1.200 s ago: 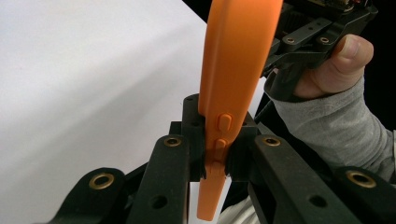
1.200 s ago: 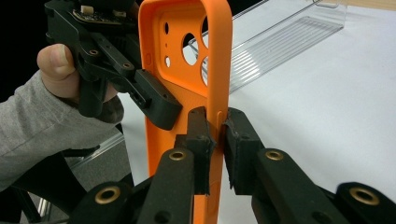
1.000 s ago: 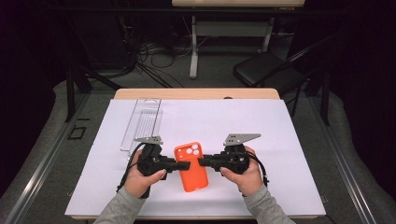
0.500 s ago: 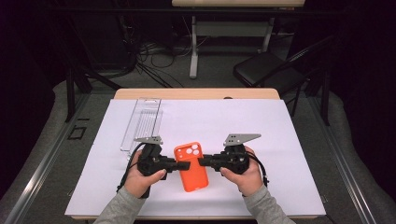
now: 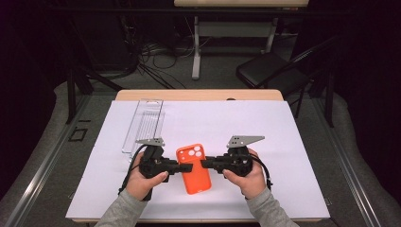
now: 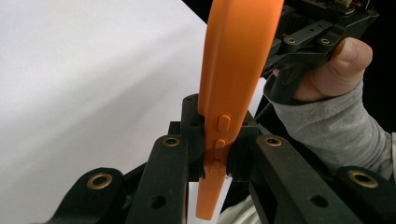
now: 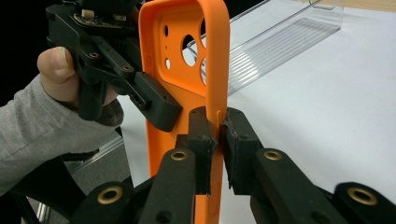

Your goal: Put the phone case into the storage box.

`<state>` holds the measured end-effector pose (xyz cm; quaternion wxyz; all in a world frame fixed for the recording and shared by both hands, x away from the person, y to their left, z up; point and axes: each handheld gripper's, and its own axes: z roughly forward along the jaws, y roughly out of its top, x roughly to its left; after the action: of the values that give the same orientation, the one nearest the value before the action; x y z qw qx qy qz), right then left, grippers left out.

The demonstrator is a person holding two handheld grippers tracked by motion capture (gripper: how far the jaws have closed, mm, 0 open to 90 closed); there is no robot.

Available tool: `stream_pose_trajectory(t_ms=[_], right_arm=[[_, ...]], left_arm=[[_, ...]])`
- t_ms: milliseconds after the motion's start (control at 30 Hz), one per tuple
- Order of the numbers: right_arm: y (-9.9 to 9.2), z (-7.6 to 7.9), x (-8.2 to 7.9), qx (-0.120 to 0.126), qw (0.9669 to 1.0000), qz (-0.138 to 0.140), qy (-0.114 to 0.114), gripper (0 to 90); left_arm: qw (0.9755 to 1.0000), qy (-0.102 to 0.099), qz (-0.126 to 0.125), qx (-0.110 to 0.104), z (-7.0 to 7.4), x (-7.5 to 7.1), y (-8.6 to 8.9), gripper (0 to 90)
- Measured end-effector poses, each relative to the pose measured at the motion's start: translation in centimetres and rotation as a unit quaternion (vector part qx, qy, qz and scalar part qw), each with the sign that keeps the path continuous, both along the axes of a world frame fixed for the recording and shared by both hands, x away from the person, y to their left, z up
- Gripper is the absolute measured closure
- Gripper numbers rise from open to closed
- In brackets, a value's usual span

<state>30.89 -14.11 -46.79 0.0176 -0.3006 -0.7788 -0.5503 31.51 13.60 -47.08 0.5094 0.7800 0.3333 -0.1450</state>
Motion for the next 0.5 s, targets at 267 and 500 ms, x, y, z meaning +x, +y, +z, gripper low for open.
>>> stream_pose_trajectory(t_ms=[267, 500], right_arm=[[-0.03, -0.04, -0.01, 0.003, 1.0000, -0.004, 0.003, 82.4], [-0.02, -0.04, -0.04, 0.008, 0.9999, -0.008, 0.004, 82.3]], left_arm=[[1.0000, 0.000, 0.003, -0.002, 0.01, 0.03, 0.04, 79.7], [1.0000, 0.001, 0.004, -0.007, 0.00, 0.07, 0.03, 77.6]])
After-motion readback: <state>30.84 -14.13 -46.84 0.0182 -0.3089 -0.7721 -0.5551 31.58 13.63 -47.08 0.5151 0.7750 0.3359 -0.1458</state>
